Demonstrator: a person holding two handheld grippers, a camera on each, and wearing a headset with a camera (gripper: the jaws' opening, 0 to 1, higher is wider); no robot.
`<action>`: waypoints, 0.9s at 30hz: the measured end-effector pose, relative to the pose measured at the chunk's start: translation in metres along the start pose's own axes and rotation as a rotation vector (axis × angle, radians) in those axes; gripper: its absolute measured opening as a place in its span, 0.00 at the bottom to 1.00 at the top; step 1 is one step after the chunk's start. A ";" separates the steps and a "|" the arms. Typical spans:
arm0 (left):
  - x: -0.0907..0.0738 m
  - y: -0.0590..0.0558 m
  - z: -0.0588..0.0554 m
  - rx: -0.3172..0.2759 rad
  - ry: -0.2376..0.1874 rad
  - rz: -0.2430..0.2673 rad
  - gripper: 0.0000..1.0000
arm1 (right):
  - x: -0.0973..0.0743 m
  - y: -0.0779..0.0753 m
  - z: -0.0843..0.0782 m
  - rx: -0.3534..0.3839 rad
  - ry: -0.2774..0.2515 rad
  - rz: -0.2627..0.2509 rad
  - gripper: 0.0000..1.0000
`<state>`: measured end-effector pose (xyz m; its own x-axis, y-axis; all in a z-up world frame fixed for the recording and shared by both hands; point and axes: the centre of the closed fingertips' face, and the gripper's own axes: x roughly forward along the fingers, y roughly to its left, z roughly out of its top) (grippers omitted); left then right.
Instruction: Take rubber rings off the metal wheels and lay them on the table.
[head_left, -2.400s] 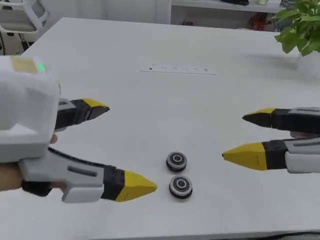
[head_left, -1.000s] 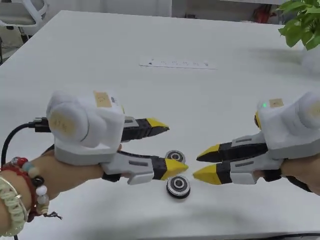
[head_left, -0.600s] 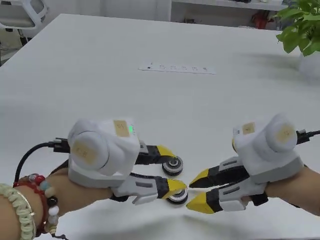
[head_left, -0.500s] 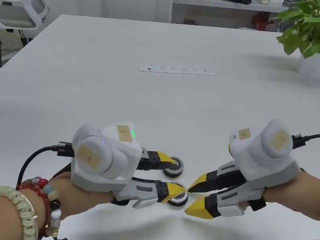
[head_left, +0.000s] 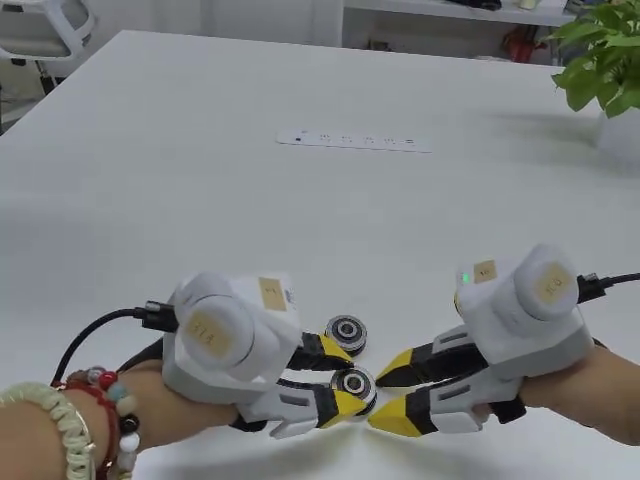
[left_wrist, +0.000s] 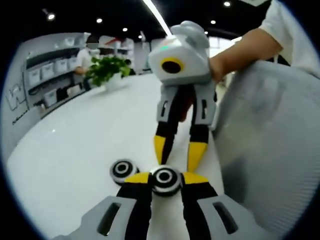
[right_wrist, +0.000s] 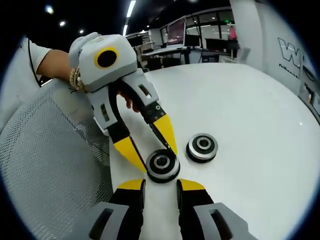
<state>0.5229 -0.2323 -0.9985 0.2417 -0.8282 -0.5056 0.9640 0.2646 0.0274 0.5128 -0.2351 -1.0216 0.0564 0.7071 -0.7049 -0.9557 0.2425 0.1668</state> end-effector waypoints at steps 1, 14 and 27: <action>0.000 0.000 0.000 -0.012 -0.002 -0.001 0.23 | 0.000 0.000 0.000 -0.001 -0.001 0.001 0.23; -0.004 0.001 -0.001 -0.050 -0.024 0.004 0.14 | -0.001 -0.001 0.002 0.001 -0.011 -0.004 0.20; -0.003 0.001 -0.002 -0.033 -0.026 0.000 0.14 | 0.001 -0.003 0.001 0.031 -0.028 -0.001 0.19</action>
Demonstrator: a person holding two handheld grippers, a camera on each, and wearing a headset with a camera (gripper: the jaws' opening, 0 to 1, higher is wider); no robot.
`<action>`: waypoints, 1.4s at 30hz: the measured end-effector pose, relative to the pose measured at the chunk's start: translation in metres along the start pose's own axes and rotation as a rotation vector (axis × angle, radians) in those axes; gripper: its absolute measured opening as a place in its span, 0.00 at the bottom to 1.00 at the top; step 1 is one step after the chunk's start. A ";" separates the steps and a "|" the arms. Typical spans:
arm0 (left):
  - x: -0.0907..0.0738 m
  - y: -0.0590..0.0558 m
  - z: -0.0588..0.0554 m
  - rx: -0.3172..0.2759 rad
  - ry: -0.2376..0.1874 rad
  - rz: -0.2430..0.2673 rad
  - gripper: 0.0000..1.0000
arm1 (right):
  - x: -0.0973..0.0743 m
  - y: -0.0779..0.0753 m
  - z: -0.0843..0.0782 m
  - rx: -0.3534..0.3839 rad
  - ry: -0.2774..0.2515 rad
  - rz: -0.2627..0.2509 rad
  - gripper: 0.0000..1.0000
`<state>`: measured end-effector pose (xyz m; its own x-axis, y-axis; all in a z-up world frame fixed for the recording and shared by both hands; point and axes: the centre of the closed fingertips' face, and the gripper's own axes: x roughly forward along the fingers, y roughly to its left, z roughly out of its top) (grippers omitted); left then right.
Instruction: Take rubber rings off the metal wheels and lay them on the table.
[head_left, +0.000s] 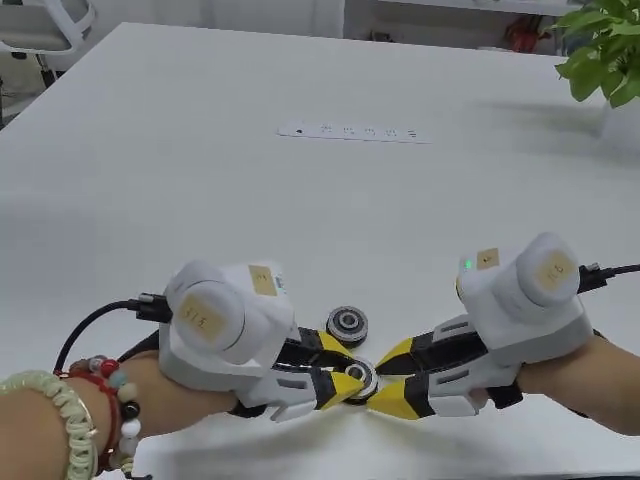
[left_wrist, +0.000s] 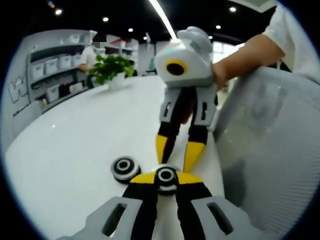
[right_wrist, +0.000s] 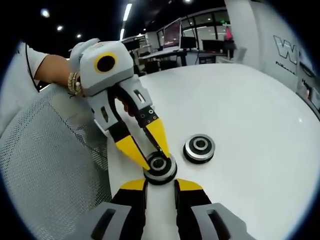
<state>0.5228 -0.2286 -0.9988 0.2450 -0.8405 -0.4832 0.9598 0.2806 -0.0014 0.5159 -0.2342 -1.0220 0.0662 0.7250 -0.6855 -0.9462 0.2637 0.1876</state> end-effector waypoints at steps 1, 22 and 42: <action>0.000 0.000 0.000 0.001 0.000 0.000 0.14 | 0.000 0.000 0.000 -0.007 0.001 0.000 0.19; 0.001 0.002 -0.001 -0.014 -0.005 0.007 0.14 | -0.003 -0.004 0.000 -0.063 0.032 -0.028 0.00; 0.001 0.004 -0.002 -0.004 -0.004 0.009 0.14 | -0.010 -0.011 0.004 0.316 -0.055 0.002 0.00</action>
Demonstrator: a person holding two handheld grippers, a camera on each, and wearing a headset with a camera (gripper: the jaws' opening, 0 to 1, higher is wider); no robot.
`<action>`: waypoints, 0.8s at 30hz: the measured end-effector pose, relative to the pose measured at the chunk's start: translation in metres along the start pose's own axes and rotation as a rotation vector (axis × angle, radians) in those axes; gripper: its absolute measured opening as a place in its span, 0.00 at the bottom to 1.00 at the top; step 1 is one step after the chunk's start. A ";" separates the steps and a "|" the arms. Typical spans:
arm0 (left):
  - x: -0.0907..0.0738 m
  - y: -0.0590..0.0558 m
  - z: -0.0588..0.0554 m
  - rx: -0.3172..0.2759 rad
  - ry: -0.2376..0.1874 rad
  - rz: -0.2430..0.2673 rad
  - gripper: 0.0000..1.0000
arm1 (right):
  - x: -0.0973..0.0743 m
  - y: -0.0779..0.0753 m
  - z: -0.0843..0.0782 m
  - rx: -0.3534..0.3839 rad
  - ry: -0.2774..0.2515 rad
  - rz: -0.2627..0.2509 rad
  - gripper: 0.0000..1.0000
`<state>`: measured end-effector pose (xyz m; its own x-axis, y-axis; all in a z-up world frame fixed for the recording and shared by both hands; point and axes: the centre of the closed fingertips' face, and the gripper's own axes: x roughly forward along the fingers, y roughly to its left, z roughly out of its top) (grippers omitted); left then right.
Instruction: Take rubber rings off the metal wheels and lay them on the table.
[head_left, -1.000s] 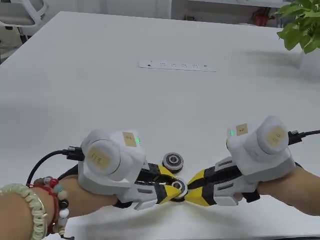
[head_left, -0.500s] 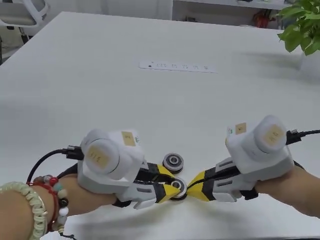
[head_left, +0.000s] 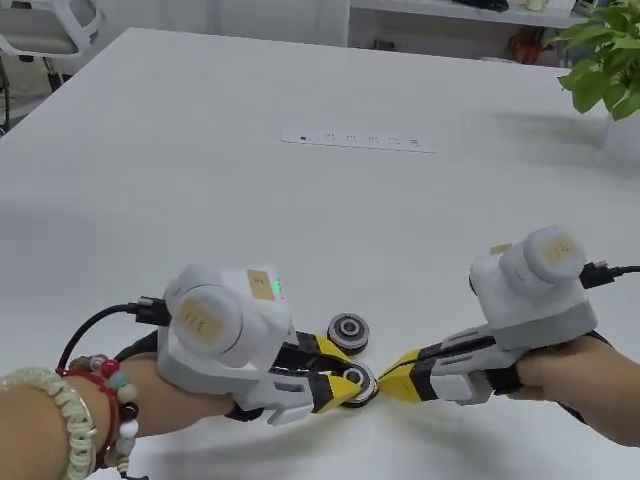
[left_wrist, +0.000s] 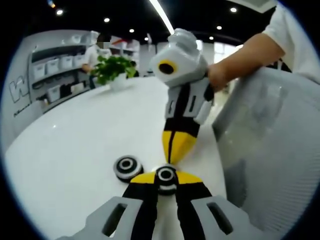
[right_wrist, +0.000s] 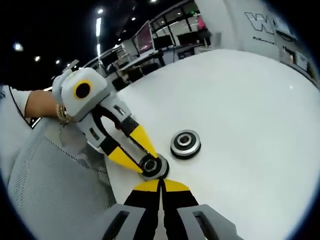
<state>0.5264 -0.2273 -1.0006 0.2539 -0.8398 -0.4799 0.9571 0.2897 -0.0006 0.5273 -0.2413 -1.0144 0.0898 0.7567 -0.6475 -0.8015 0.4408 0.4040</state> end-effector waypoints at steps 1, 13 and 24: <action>0.000 0.000 0.000 0.000 0.000 0.000 0.14 | 0.000 -0.002 0.000 0.003 -0.003 0.000 0.00; 0.000 0.001 -0.001 0.010 0.004 0.006 0.13 | 0.000 0.008 0.009 0.104 -0.050 0.025 0.00; 0.000 0.002 0.000 0.021 0.002 0.010 0.14 | 0.005 0.022 0.009 0.108 -0.029 0.051 0.00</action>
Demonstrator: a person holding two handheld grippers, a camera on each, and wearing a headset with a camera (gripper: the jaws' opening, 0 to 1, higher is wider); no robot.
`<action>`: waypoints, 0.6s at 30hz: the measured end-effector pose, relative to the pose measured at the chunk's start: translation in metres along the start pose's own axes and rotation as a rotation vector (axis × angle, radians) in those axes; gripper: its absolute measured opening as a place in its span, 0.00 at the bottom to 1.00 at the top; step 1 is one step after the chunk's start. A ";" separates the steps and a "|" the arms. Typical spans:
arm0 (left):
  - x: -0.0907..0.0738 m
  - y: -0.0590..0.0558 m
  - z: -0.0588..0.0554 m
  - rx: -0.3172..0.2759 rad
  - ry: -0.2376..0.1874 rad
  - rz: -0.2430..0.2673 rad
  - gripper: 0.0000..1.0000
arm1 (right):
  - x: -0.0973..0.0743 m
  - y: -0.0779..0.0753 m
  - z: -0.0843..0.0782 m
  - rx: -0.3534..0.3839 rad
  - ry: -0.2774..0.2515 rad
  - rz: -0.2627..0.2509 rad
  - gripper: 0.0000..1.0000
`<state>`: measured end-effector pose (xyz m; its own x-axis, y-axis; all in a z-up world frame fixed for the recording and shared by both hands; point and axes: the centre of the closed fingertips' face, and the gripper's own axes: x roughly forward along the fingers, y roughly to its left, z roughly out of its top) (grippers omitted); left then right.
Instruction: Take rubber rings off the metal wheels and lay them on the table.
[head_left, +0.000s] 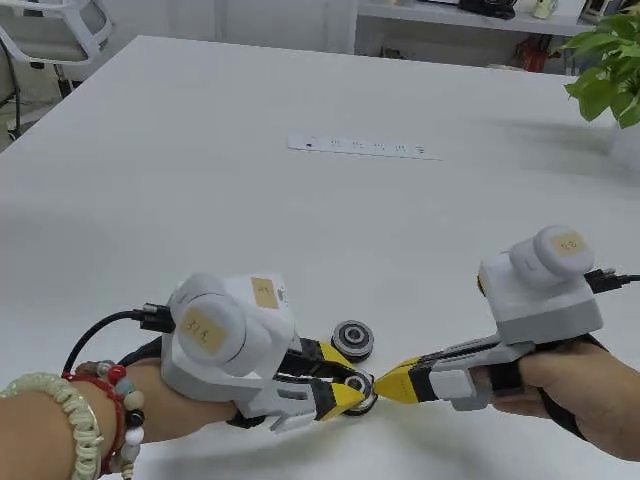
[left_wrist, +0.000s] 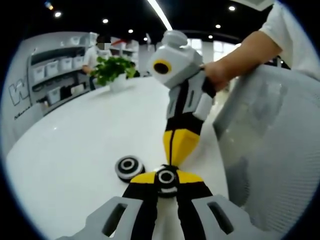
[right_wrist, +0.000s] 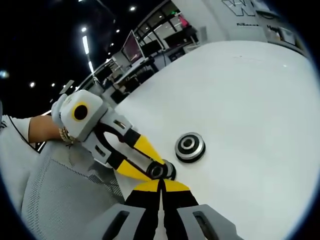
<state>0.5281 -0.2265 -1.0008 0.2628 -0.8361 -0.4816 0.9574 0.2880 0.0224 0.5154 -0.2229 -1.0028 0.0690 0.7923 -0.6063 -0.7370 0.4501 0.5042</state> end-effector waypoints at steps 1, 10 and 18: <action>0.000 0.000 0.000 0.000 0.000 -0.001 0.14 | -0.001 -0.002 0.000 -0.021 0.004 -0.005 0.00; 0.000 0.001 0.000 0.001 0.002 0.005 0.14 | -0.001 -0.005 0.004 -0.017 -0.005 0.006 0.00; 0.000 0.001 0.000 0.003 0.003 0.009 0.14 | 0.001 -0.005 0.007 -0.019 -0.013 0.014 0.00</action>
<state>0.5292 -0.2257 -1.0008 0.2712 -0.8320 -0.4839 0.9553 0.2942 0.0296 0.5241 -0.2217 -1.0018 0.0677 0.8037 -0.5912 -0.7508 0.4312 0.5003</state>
